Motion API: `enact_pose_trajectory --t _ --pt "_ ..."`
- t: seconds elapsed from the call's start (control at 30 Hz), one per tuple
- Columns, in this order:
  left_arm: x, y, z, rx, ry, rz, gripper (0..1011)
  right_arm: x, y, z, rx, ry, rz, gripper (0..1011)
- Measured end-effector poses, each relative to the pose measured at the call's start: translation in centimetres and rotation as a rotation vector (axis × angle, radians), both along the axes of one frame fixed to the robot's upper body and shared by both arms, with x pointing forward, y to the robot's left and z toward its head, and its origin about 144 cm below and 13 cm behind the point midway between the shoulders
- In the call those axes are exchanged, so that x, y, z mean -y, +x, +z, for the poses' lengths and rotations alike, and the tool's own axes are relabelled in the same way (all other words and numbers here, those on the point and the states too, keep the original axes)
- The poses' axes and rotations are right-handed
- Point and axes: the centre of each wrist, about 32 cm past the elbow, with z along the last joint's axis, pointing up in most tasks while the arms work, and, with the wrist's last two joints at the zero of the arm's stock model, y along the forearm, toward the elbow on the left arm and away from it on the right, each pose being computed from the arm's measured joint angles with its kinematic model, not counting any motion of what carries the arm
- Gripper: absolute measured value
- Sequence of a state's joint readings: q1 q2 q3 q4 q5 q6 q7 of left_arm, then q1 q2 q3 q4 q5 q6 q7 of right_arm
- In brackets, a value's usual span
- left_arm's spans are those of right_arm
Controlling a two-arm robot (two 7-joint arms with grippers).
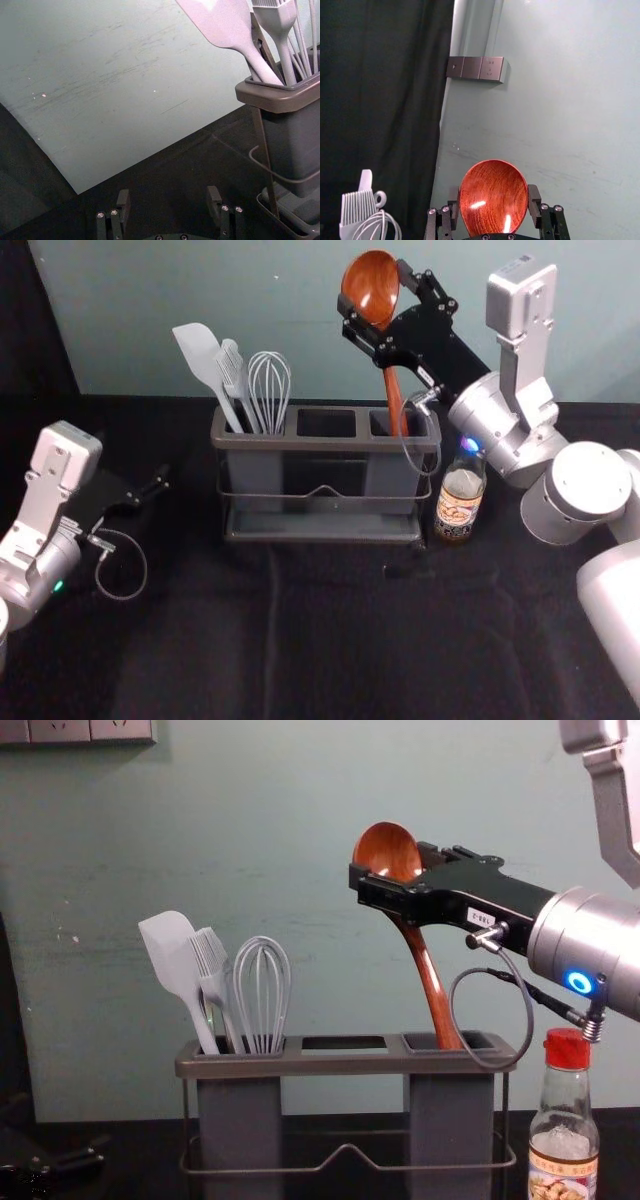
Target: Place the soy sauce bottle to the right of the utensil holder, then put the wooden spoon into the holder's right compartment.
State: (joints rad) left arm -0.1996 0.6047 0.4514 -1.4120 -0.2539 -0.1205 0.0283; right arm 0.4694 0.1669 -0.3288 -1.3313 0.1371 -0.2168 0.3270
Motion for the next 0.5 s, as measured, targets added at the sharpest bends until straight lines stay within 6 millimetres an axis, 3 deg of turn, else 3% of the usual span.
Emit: enact_pose_trajectory --t 0.5 --pt "0.0 0.0 0.0 0.0 0.0 0.0 1005 0.4 -0.7 -1.5 -0.023 0.007 -0.004 835"
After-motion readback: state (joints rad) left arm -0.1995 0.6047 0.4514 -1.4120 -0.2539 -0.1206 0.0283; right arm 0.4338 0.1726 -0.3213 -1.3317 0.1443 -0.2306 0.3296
